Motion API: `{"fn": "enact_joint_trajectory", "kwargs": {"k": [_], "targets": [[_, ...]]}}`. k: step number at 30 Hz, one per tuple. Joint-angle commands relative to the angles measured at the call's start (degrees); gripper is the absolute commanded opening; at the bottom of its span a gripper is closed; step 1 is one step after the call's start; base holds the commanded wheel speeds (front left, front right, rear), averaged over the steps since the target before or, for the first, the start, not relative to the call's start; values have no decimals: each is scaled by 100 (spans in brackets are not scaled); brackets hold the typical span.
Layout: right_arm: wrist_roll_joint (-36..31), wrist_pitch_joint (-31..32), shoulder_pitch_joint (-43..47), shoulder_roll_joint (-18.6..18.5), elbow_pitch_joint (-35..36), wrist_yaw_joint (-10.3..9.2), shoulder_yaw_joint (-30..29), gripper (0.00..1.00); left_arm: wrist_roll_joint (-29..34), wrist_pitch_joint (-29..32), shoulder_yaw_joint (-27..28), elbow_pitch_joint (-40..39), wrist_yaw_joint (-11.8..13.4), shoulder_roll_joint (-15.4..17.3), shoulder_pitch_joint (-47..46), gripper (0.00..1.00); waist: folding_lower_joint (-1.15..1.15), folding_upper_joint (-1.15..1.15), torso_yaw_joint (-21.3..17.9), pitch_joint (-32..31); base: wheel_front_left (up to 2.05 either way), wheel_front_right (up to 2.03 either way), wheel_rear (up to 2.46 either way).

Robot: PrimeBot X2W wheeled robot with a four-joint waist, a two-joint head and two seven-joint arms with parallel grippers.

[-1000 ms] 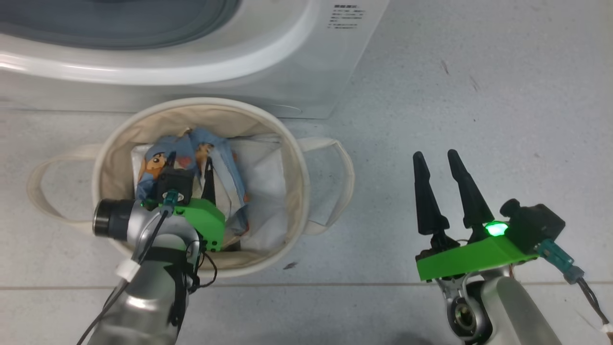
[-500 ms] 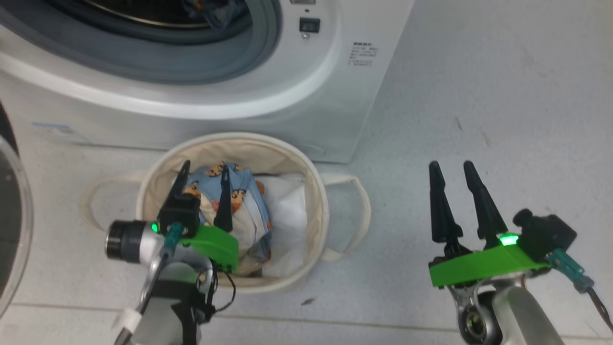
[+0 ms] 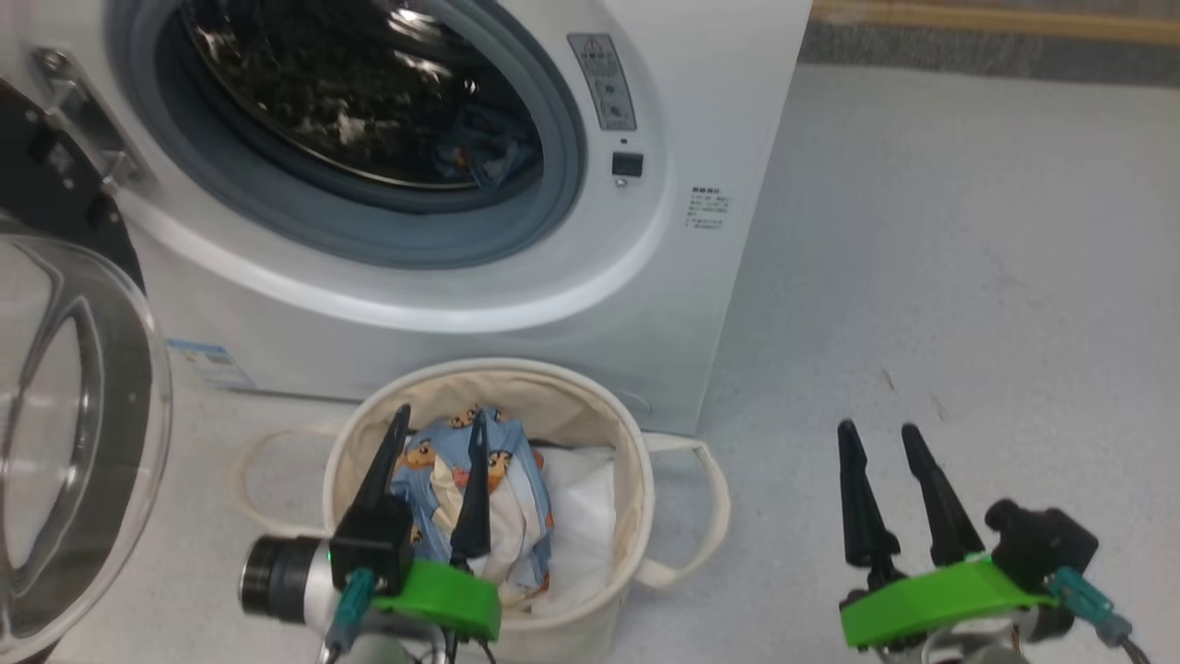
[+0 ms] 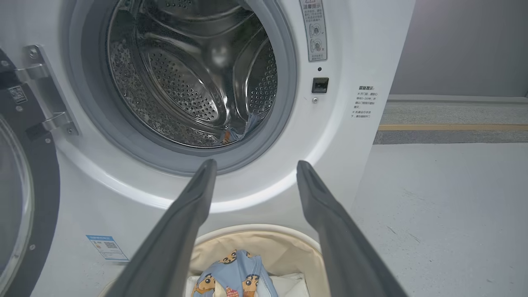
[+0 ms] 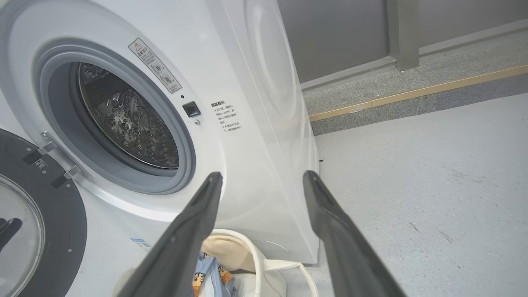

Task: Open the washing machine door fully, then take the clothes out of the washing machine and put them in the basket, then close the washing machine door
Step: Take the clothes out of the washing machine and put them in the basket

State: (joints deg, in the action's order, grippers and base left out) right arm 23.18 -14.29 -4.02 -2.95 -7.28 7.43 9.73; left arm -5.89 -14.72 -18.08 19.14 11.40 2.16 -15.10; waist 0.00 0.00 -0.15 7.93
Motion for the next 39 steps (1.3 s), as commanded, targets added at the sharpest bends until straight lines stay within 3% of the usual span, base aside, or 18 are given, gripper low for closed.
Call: {"fn": "enact_joint_trajectory", "kwargs": {"k": [1, 10, 39], "targets": [[38, -71, 25, 7, 134, 6, 104, 100, 1, -28, 144, -278, 75, 73, 44, 100, 0, 0, 53, -214, 0, 0, 0], [161, -71, 256, 7, 79, 6, 97, 100, 81, -28, 312, -746, 401, 72, 654, 100, 0, 0, 58, -464, 0, 0, 0], [177, -71, 347, 7, 47, 6, 228, 100, 23, -28, 299, -773, 448, 72, 728, 100, 0, 0, 122, -528, 0, 0, 0]]}}
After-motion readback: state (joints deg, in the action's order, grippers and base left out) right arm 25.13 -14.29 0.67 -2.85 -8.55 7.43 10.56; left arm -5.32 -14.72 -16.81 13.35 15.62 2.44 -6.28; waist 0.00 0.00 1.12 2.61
